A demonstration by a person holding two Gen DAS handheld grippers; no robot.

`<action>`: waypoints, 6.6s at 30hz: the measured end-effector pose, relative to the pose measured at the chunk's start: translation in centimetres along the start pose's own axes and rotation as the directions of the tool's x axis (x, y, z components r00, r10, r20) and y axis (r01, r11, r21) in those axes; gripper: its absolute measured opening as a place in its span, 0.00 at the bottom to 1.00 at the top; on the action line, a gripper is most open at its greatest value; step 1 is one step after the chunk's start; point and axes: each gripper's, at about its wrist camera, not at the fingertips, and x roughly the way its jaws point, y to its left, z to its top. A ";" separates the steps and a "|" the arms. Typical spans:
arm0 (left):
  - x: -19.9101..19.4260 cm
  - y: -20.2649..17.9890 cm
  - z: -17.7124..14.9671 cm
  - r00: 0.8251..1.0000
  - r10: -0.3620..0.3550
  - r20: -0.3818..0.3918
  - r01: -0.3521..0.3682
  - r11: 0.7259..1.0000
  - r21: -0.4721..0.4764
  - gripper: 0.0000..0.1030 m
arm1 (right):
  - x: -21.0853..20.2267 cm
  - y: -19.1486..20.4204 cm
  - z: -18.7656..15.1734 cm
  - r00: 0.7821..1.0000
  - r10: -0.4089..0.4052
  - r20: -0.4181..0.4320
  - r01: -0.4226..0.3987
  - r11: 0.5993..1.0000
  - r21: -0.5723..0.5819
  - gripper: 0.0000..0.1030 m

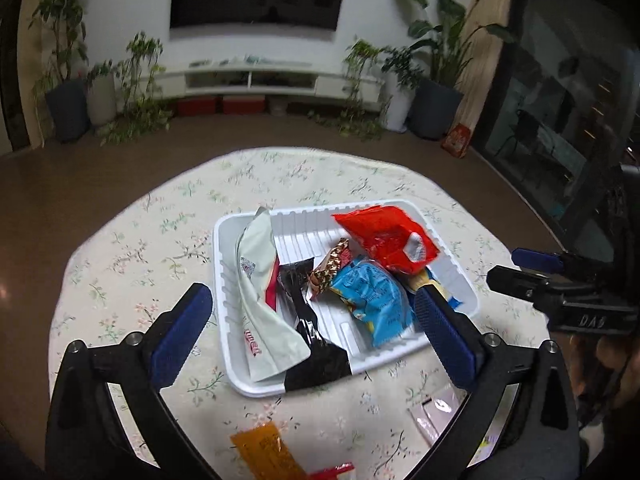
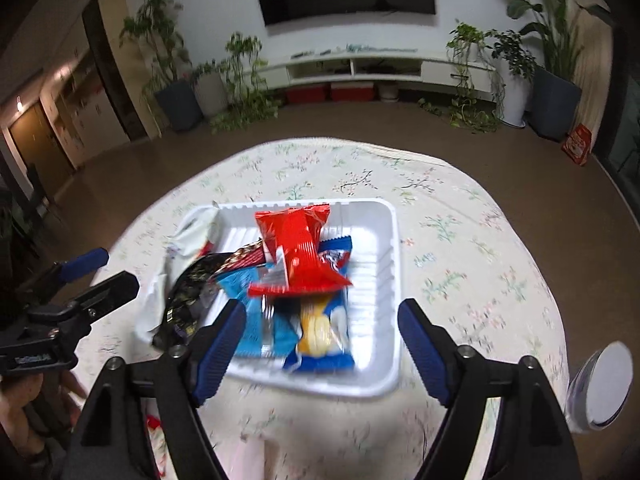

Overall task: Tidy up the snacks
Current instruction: 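Lower the heart packet and red bag into the tray and release both, then grasp the orange bar with the left gripper while the right gripper grasps the pink pouch, then carry the orange bar and pink pouch into the tray and release both, then grasp the strawberry packet with the left gripper while the right gripper grasps the pink cartoon packet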

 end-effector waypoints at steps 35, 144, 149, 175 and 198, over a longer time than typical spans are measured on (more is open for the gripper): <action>-0.1 3.2 -14.2 0.945 0.098 -0.313 -0.160 0.971 -0.179 0.91 | -8.2 1.7 -18.0 0.985 0.050 0.165 -0.058 0.997 0.046 0.85; 9.9 -0.8 0.5 0.976 -0.075 -0.202 0.063 0.996 -0.065 0.20 | 8.0 -1.5 1.8 0.991 -0.078 -0.112 0.078 0.997 -0.005 0.23; 10.8 -0.9 0.3 0.976 -0.051 -0.214 0.041 0.998 -0.052 0.25 | 8.1 -1.6 1.5 0.990 -0.085 -0.114 0.084 0.996 -0.015 0.25; 0.3 -0.3 -1.0 0.996 -0.021 -0.086 0.015 0.998 -0.065 0.89 | 2.0 -2.1 -0.9 0.999 -0.047 0.003 0.047 0.999 0.009 0.69; -5.0 -1.5 -16.2 0.950 0.121 -0.287 -0.110 0.992 0.053 0.99 | -4.8 4.0 -16.4 0.992 -0.008 -0.127 -0.030 0.955 -0.296 0.74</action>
